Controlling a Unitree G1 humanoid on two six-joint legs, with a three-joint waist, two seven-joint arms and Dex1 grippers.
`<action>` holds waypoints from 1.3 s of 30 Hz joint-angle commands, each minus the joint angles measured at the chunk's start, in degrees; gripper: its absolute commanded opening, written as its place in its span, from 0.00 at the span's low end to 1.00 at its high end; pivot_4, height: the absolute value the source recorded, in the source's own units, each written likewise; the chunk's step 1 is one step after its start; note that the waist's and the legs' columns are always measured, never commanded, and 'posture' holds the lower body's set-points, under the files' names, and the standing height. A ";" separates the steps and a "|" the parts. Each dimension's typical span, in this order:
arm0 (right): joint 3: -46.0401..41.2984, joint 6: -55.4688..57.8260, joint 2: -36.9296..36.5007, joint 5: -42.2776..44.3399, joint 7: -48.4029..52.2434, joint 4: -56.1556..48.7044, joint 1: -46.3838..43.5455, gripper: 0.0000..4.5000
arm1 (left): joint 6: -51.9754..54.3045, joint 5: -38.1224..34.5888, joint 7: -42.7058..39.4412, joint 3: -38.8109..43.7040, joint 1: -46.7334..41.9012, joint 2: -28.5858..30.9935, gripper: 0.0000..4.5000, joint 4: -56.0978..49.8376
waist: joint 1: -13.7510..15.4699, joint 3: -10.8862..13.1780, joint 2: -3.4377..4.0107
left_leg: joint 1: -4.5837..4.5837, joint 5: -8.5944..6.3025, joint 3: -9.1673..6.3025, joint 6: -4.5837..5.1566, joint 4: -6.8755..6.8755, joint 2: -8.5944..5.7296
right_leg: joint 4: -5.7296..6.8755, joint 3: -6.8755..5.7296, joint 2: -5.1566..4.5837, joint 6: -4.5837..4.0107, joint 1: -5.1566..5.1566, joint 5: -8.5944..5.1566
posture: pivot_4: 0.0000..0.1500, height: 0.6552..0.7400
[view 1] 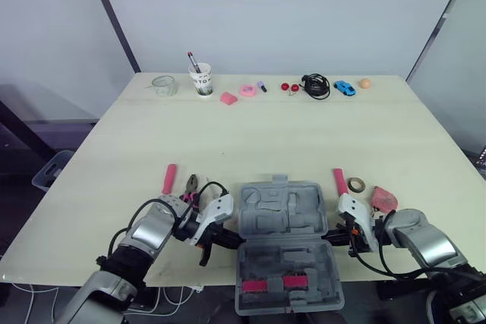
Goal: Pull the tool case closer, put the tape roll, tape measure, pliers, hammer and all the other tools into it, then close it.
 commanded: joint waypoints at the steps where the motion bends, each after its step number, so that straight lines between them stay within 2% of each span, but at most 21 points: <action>1: 1.09 -1.01 0.89 0.33 -0.27 -0.30 -0.58 0.00 | -0.25 0.63 0.02 -1.04 0.78 -0.08 0.01 0.34 | 0.00 0.00 0.00 | 0.00 0.00 0.00 0.00 0.00 0.00 | 0.00 0.00 0.00 0.00 0.00 0.00 | 1.00 1.00; 39: 0.81 -1.07 0.42 0.43 -0.71 0.02 0.20 0.00 | -2.20 0.77 2.46 0.48 -1.40 -1.61 0.01 3.95 | 0.19 0.00 0.00 | 0.00 0.00 -0.01 0.00 0.06 0.00 | 0.03 0.00 0.00 -0.01 0.00 0.00 | 1.00 1.00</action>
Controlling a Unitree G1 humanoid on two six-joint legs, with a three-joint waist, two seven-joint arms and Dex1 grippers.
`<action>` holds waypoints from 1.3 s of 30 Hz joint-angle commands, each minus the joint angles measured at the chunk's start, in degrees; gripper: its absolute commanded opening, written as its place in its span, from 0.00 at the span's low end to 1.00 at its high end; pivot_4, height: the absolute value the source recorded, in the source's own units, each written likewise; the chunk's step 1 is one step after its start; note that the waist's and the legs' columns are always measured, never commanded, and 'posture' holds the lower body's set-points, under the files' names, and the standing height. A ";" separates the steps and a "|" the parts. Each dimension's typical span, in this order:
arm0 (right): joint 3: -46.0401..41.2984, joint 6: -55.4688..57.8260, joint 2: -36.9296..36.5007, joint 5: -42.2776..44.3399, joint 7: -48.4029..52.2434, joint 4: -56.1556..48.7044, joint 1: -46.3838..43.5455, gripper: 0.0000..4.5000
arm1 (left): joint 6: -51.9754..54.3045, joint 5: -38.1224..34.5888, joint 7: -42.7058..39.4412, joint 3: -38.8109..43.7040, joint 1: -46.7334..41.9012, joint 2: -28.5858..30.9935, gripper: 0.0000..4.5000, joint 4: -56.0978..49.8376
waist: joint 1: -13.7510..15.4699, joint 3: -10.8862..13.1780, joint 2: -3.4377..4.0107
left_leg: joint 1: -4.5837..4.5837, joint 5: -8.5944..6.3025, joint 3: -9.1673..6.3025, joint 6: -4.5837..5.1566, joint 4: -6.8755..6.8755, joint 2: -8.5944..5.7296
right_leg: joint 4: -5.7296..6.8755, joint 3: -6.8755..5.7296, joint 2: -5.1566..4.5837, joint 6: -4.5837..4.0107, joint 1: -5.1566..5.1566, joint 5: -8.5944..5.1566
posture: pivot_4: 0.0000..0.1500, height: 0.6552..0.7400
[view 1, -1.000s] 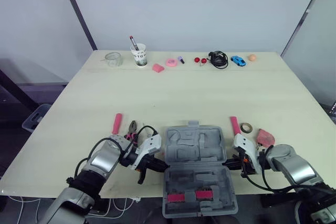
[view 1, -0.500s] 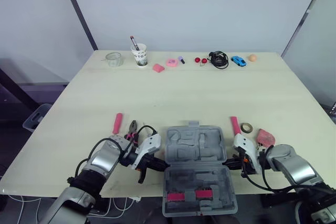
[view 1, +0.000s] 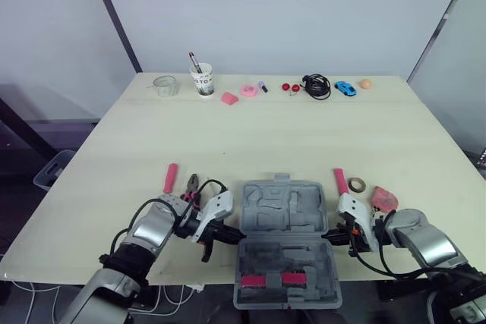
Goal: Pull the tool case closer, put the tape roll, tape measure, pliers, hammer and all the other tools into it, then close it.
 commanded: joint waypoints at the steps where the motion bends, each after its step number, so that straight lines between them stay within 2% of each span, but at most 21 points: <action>1: 0.78 -0.38 0.53 0.39 -0.35 -0.23 0.18 0.00 | 0.01 1.21 0.95 -0.65 -0.04 -0.08 0.01 0.09 | 0.00 0.00 0.00 | 0.00 0.00 0.00 0.00 0.00 0.00 | 0.00 0.00 0.00 0.00 0.00 0.00 | 1.00 1.00; 39: -1.17 -0.35 -1.72 1.15 -0.88 -0.25 0.42 0.00 | 0.37 1.79 2.01 -1.67 1.09 -1.08 0.01 -0.97 | 0.23 0.00 0.00 | -0.02 0.00 0.04 0.00 0.00 -0.02 | -0.04 0.06 -0.01 -0.20 0.00 -0.12 | 1.00 1.00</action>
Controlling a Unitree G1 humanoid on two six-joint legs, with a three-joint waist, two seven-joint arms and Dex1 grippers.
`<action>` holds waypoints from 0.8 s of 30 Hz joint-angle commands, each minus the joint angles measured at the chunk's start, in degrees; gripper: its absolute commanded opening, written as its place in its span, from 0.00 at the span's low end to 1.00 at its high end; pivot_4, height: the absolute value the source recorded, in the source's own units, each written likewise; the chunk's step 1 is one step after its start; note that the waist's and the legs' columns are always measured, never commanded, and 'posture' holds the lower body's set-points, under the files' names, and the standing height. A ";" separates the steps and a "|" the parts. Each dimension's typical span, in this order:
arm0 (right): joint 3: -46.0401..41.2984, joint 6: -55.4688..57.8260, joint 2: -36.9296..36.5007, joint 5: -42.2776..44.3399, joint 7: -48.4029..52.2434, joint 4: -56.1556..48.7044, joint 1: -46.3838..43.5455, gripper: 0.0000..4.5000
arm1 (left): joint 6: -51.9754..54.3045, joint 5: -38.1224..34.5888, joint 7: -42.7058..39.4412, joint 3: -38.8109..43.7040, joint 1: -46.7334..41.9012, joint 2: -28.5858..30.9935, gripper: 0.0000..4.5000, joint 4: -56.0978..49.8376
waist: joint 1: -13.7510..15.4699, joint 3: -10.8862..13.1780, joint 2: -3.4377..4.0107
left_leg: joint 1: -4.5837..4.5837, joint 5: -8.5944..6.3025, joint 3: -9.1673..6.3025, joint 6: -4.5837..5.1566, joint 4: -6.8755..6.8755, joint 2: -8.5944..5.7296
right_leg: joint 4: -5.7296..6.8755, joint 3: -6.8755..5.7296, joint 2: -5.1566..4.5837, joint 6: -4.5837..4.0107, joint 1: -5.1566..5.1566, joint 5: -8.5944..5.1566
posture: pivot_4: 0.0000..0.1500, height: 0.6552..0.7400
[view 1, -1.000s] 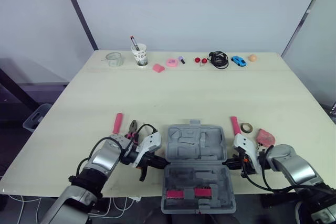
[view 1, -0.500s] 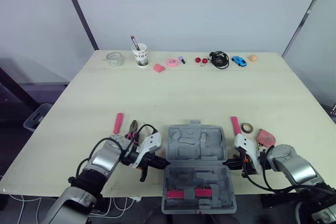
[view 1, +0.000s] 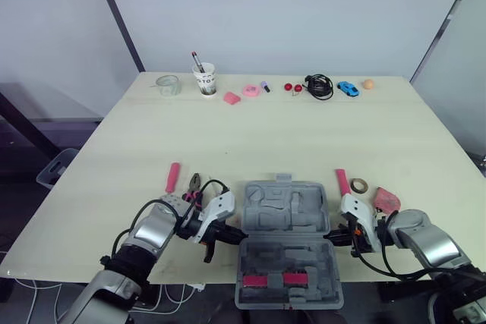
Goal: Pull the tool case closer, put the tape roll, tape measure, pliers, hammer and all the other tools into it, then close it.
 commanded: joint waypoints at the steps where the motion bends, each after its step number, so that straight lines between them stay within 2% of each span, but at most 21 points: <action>1: -1.21 -0.26 -0.66 0.53 -0.85 -0.47 0.13 0.00 | -0.03 1.55 1.11 -1.42 0.29 -0.65 0.01 0.69 | 0.00 0.00 0.00 | 0.00 0.00 0.00 0.00 0.00 0.00 | 0.00 0.00 0.00 0.00 0.00 0.00 | 1.00 1.00; 24: -4.37 -0.41 -4.72 2.76 -0.92 -0.86 1.66 0.00 | -1.15 0.61 1.61 0.55 -0.19 -0.61 0.01 2.38 | 0.50 -0.02 0.03 | -0.02 0.00 0.00 0.00 0.02 -0.02 | -0.01 0.02 0.00 0.00 0.00 0.00 | 1.00 1.00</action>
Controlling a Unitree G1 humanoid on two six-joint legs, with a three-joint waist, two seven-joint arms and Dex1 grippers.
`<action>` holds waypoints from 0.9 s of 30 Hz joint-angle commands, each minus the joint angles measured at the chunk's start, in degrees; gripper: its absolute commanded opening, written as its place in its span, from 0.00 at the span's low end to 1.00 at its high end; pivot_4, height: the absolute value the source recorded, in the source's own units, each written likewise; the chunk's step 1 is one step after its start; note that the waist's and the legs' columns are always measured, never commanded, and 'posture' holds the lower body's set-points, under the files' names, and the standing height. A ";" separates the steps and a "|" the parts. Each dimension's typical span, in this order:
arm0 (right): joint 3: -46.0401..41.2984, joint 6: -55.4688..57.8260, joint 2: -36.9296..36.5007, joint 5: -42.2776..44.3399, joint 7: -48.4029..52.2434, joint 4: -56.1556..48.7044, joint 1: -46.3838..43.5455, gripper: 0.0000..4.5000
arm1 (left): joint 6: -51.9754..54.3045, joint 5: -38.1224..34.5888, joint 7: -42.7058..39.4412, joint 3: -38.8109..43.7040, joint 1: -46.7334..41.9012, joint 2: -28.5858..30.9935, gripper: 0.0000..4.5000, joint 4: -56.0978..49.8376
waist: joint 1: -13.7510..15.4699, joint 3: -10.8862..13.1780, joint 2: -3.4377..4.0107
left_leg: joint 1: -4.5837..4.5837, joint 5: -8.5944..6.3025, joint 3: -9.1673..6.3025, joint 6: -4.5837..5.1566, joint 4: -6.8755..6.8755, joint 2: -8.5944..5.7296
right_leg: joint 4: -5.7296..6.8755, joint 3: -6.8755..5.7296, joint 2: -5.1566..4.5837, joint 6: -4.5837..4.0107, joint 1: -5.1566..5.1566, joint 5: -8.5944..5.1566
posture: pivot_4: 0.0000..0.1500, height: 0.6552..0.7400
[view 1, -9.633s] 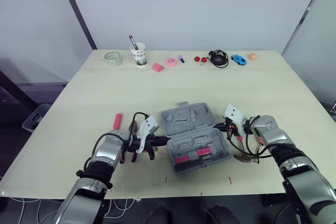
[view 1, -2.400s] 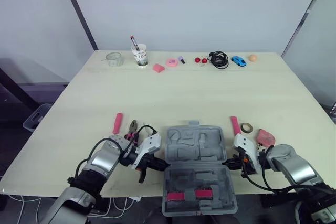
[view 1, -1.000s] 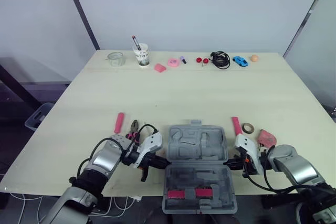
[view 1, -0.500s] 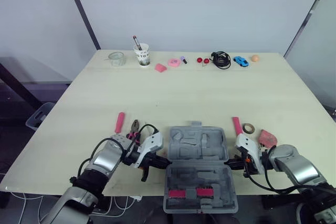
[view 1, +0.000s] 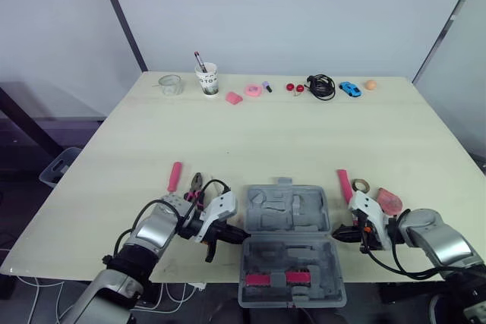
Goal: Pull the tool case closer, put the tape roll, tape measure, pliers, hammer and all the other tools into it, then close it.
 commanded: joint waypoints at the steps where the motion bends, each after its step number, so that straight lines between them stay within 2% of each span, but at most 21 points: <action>1: -2.76 -1.10 -1.26 1.53 0.16 -2.05 1.31 0.00 | 1.16 -0.54 1.70 1.44 0.45 -0.18 0.01 0.72 | 0.04 0.00 0.00 | -0.01 0.00 -0.01 0.00 0.00 0.00 | 0.00 -0.01 0.00 0.00 0.00 0.00 | 1.00 1.00; 6: -6.73 -5.08 -1.87 3.59 0.07 -3.25 4.01 0.00 | 1.44 -2.36 1.99 3.35 2.28 1.29 0.01 -1.89 | -0.25 0.02 -0.01 | -0.03 0.00 -0.02 0.00 0.00 0.00 | 0.00 -0.01 0.00 0.01 -0.01 0.00 | 1.00 1.00; 13: -12.74 -11.82 -1.61 5.23 -2.13 -5.10 8.67 0.00 | 3.02 -8.32 2.80 9.61 6.56 3.36 0.01 -11.16 | -0.55 0.07 -0.02 | -0.08 0.00 -0.05 0.00 -0.02 0.03 | -0.02 -0.04 0.00 0.02 -0.04 0.00 | 1.00 1.00; 18: -18.83 -18.42 0.64 6.50 -6.49 -7.08 12.80 0.00 | 3.98 -15.33 5.18 17.87 12.60 4.03 0.01 -18.75 | -0.63 0.08 -0.01 | -0.07 0.00 -0.01 0.00 -0.06 0.07 | -0.04 -0.01 0.00 0.02 -0.04 0.01 | 1.00 1.00; 27: -28.61 -25.29 5.69 8.97 -14.56 -9.45 21.26 0.00 | 3.21 -21.31 13.44 30.87 21.40 3.63 0.01 -21.77 | -0.58 0.09 0.00 | -0.05 -0.01 0.01 -0.01 -0.08 0.10 | -0.08 -0.02 -0.01 0.01 -0.04 0.00 | 1.00 1.00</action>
